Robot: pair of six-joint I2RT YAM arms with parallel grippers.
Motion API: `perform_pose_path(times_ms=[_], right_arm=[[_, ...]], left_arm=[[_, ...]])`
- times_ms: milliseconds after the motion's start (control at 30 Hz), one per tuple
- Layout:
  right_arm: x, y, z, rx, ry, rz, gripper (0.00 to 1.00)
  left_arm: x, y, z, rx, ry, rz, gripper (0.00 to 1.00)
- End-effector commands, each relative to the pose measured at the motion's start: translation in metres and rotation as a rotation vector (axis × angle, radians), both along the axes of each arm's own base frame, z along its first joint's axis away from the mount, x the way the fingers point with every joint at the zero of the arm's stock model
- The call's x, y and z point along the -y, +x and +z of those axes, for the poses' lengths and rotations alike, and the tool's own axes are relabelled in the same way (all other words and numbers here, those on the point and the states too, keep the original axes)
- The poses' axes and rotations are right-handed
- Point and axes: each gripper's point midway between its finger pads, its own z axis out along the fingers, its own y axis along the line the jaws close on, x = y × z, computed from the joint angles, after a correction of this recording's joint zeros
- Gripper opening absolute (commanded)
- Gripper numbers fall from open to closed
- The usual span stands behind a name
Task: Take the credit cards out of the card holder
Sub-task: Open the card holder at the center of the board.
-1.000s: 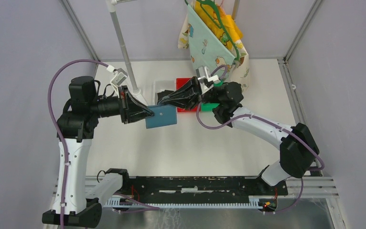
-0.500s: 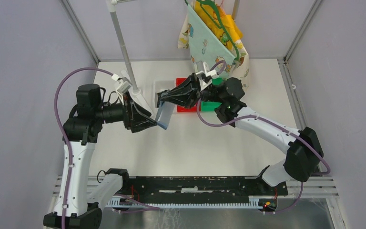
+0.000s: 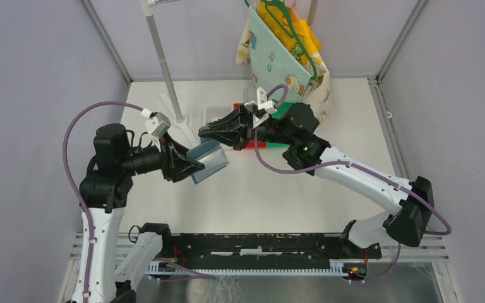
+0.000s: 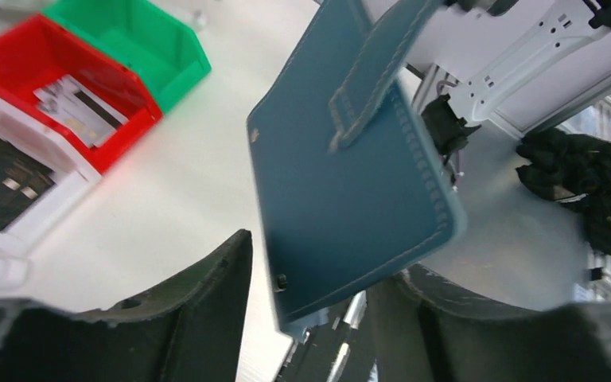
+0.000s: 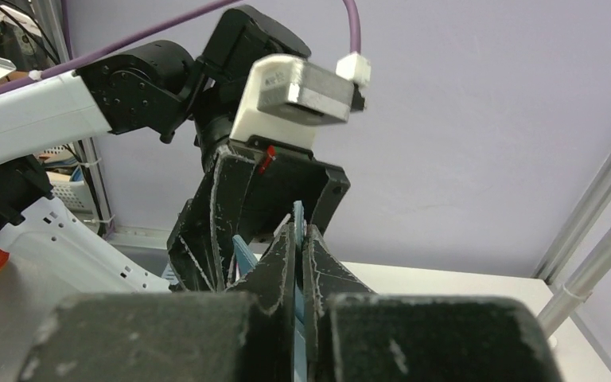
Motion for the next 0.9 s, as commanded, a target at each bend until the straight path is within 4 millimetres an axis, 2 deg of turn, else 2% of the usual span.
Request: perform_pose_path(times_ms=[0, 133, 200, 233, 267, 367, 467, 500, 567, 633, 733, 867], right_arm=[[0.008, -0.006, 0.035, 0.047, 0.058, -0.05, 0.0], [0.009, -0.009, 0.036, 0.027, 0.062, -0.039, 0.0], [0.01, -0.01, 0.037, 0.017, 0.066, -0.035, 0.01], [0.012, -0.01, 0.037, 0.011, 0.067, -0.037, 0.04], [0.013, -0.009, 0.034, 0.004, 0.063, -0.04, 0.1], [0.021, 0.002, 0.025, -0.039, 0.057, -0.057, 0.51], [0.046, 0.015, 0.008, -0.119, 0.077, -0.045, 0.71], [0.06, 0.018, 0.006, -0.134, 0.106, -0.035, 0.77], [0.085, 0.018, -0.012, -0.163, 0.132, -0.025, 0.83], [0.1, 0.014, -0.033, -0.18, 0.131, -0.015, 0.86], [0.109, -0.003, -0.058, -0.214, 0.126, 0.047, 0.87], [0.119, -0.024, -0.061, -0.264, 0.198, 0.15, 0.84]], left_arm=[[-0.001, 0.011, 0.021, 0.137, -0.014, 0.035, 0.48], [-0.003, 0.018, 0.022, 0.141, -0.016, 0.067, 0.17], [-0.002, 0.02, 0.026, 0.126, -0.032, 0.082, 0.05], [-0.002, 0.021, 0.029, 0.125, -0.043, 0.086, 0.02], [-0.001, 0.021, 0.033, 0.117, -0.056, 0.09, 0.02], [0.002, 0.021, 0.045, 0.081, -0.106, 0.088, 0.02], [0.007, 0.021, 0.056, 0.012, -0.155, 0.066, 0.02], [0.01, 0.019, 0.059, -0.015, -0.173, 0.05, 0.02], [0.013, 0.019, 0.067, -0.063, -0.205, 0.035, 0.02], [0.016, 0.018, 0.076, -0.093, -0.239, 0.019, 0.02], [0.018, 0.016, 0.089, -0.106, -0.282, -0.001, 0.02], [0.02, 0.013, 0.1, -0.115, -0.31, -0.018, 0.02]])
